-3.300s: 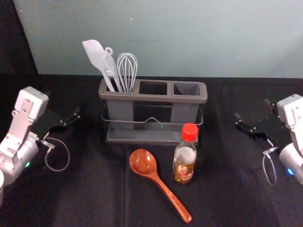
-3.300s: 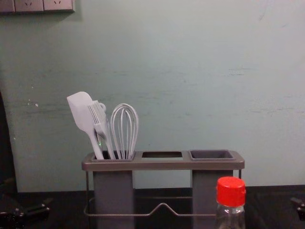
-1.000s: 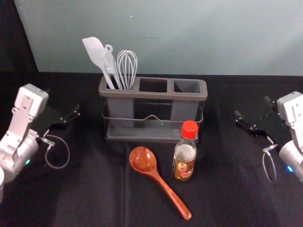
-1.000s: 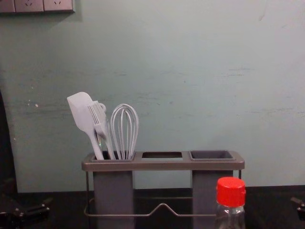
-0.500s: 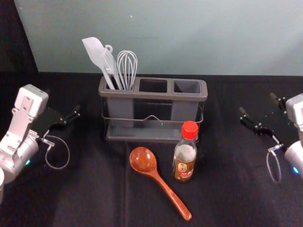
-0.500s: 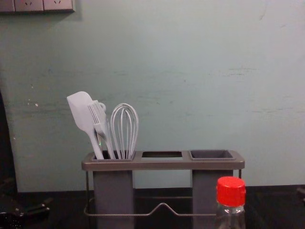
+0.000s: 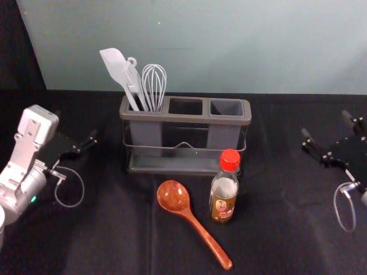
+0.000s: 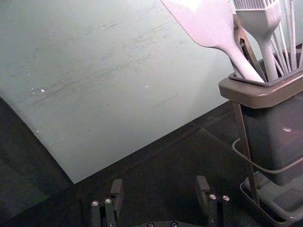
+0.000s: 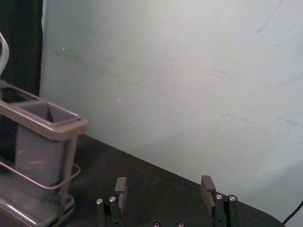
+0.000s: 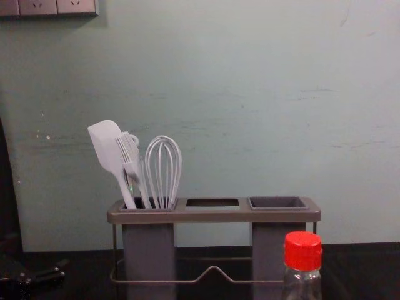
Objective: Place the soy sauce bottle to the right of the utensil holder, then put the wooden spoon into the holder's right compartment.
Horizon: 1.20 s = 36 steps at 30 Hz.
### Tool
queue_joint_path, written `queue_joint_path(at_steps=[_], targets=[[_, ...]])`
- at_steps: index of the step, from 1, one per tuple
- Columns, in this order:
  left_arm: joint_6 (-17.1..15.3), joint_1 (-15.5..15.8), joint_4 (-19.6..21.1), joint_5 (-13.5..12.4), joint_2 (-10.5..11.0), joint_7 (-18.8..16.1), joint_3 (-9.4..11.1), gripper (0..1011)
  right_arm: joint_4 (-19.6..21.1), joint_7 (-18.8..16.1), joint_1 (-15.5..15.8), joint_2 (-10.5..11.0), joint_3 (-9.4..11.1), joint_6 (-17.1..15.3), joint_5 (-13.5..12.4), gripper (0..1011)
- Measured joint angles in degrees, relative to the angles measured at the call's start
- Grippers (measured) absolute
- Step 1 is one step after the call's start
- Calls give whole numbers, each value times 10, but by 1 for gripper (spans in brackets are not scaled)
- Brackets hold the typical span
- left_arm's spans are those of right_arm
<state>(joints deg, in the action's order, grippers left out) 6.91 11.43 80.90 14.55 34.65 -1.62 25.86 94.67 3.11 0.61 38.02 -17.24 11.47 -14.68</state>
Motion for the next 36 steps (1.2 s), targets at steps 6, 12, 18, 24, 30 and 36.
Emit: queue_joint_path(at_steps=[6, 12, 18, 24, 30, 36], targets=[[0, 0, 0, 0, 0, 0, 0, 1005, 42, -5, 48, 12, 27, 17, -18, 1000], [0, 0, 0, 0, 0, 0, 0, 1005, 69, -23, 86, 19, 49, 32, -43, 1000], [0, 0, 0, 0, 0, 0, 0, 1005, 95, -58, 132, 28, 75, 57, -88, 1000], [0, 0, 0, 0, 0, 0, 0, 1005, 108, -98, 156, 38, 88, 60, -130, 1000], [0, 0, 0, 0, 0, 0, 0, 1005, 114, -155, 165, 49, 89, 45, -178, 1000], [0, 0, 0, 0, 0, 0, 0, 1005, 114, -205, 153, 54, 74, 16, -201, 1000]])
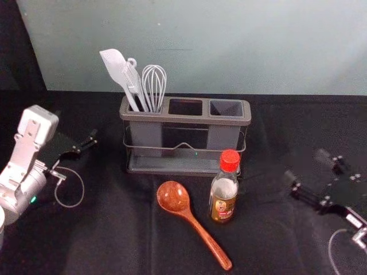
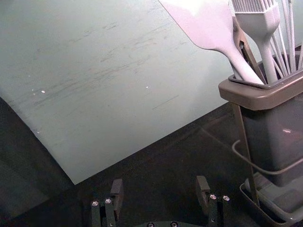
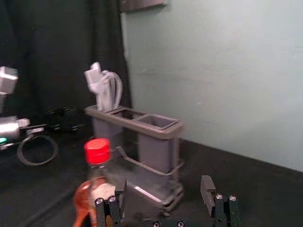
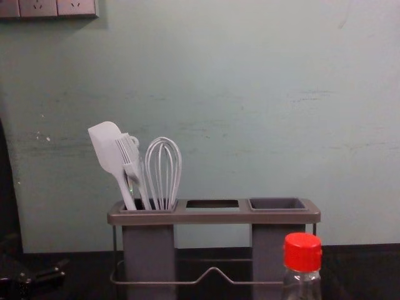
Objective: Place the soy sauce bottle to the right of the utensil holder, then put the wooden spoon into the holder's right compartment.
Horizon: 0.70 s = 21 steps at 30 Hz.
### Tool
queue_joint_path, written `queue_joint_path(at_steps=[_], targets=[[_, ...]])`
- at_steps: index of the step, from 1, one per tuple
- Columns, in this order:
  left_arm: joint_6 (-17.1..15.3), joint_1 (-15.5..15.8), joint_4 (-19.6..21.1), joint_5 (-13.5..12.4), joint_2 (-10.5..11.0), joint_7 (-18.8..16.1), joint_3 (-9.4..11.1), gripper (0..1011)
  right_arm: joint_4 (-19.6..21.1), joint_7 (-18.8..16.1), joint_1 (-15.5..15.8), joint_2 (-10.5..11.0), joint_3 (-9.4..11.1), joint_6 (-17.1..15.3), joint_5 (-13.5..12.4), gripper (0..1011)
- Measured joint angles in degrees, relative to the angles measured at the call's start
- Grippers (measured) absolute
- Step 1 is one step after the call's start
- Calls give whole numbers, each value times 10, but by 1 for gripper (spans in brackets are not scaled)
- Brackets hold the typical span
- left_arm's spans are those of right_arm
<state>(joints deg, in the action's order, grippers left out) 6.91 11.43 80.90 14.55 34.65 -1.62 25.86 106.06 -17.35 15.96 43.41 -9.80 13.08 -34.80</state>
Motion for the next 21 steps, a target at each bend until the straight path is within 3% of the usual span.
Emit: queue_joint_path(at_steps=[7, 21], targets=[[0, 0, 0, 0, 0, 0, 0, 1005, -4, -39, -23, 0, -24, -34, 1, 1000], [0, 0, 0, 0, 0, 0, 0, 1005, -18, -88, -78, -39, -62, -102, -2, 1000]])
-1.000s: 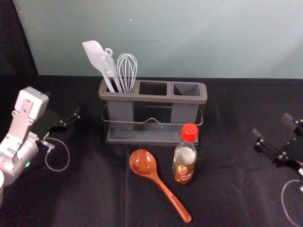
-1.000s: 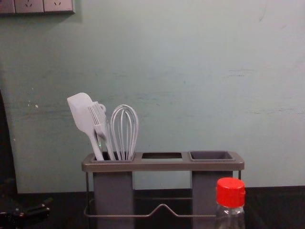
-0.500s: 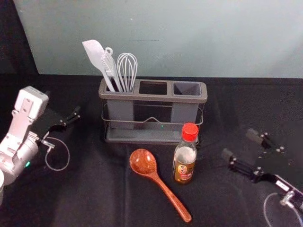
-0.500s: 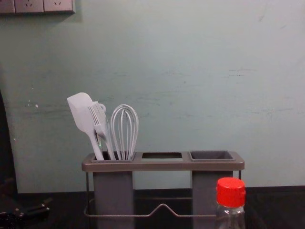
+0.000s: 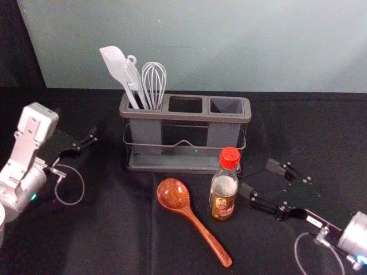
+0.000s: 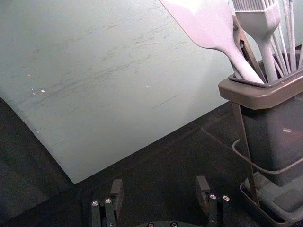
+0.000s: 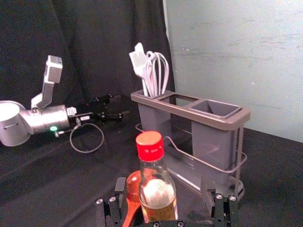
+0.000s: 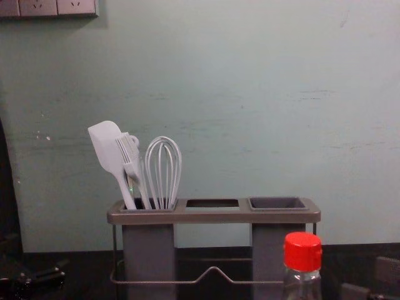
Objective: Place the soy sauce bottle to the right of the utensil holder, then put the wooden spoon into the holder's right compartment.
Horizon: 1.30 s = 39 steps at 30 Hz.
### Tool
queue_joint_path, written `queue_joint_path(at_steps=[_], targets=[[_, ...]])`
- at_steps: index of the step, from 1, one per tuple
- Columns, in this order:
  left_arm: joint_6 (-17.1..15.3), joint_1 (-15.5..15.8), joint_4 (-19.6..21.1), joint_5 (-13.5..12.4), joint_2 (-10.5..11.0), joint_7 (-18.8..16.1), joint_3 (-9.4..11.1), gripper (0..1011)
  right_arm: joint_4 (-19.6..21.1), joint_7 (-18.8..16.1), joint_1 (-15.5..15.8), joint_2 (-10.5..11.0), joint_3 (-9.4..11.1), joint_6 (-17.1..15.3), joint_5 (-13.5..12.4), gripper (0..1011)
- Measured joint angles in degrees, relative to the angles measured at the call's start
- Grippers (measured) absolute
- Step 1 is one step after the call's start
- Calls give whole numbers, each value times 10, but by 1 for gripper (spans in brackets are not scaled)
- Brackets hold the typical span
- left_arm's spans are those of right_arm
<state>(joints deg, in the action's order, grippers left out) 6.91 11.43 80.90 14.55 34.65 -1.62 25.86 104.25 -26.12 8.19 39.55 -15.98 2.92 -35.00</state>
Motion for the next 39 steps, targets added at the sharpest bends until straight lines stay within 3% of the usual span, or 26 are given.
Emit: queue_joint_path(at_steps=[5, 16, 39], targets=[[0, 0, 0, 0, 0, 0, 0, 1005, 2, -4, -13, -11, -5, -11, 6, 1000], [0, 0, 0, 0, 0, 0, 0, 1005, 0, -6, -51, -30, -35, -27, 68, 1000], [0, 0, 0, 0, 0, 0, 0, 1005, -60, -7, -98, -88, -50, -3, 105, 1000]])
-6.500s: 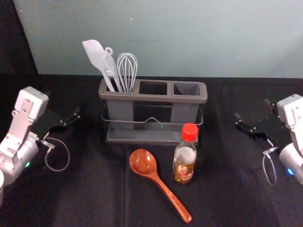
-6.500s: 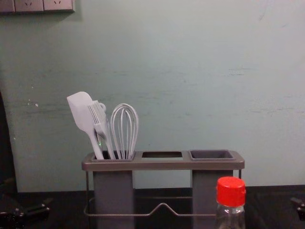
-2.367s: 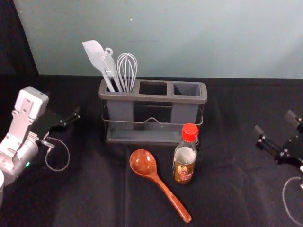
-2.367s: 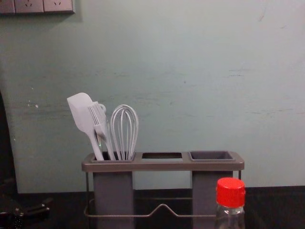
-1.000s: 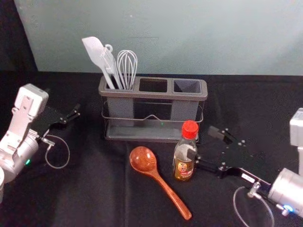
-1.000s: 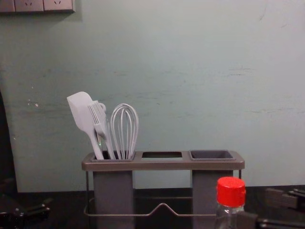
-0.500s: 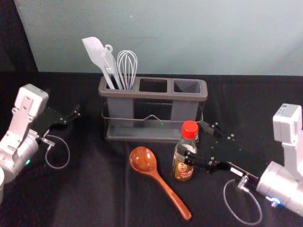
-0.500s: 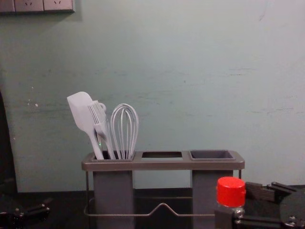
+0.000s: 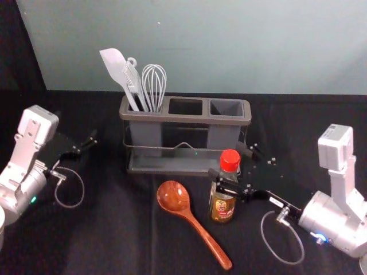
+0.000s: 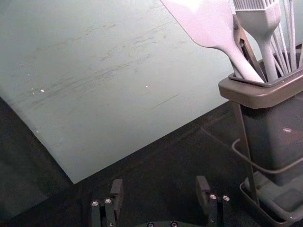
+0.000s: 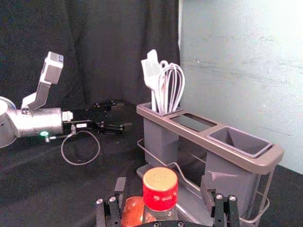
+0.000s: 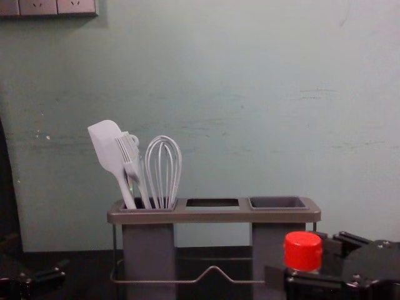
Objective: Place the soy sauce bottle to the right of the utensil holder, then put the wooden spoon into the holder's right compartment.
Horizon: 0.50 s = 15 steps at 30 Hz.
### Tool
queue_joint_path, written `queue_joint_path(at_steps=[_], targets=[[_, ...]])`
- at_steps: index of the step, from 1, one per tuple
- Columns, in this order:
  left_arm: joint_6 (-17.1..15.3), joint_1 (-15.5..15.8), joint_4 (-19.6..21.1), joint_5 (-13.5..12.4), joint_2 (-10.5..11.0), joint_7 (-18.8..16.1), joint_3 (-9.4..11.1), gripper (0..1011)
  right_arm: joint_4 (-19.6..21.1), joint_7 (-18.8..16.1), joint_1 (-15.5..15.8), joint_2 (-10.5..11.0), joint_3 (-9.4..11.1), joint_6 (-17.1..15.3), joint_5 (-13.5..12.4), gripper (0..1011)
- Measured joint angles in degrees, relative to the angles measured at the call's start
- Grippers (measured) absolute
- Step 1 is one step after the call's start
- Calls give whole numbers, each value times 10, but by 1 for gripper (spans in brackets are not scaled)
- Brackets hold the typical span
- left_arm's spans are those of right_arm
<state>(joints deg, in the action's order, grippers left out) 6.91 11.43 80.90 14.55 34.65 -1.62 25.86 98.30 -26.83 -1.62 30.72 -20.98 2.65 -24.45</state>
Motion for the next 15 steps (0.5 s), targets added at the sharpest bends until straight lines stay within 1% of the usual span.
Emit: queue_joint_path(at_steps=[9, 15], targets=[[0, 0, 0, 0, 0, 0, 0, 1005, -15, -5, -16, -16, -9, 4, 9, 1000], [0, 0, 0, 0, 0, 0, 0, 1005, -18, -5, -19, -20, -10, 4, 12, 1000]])
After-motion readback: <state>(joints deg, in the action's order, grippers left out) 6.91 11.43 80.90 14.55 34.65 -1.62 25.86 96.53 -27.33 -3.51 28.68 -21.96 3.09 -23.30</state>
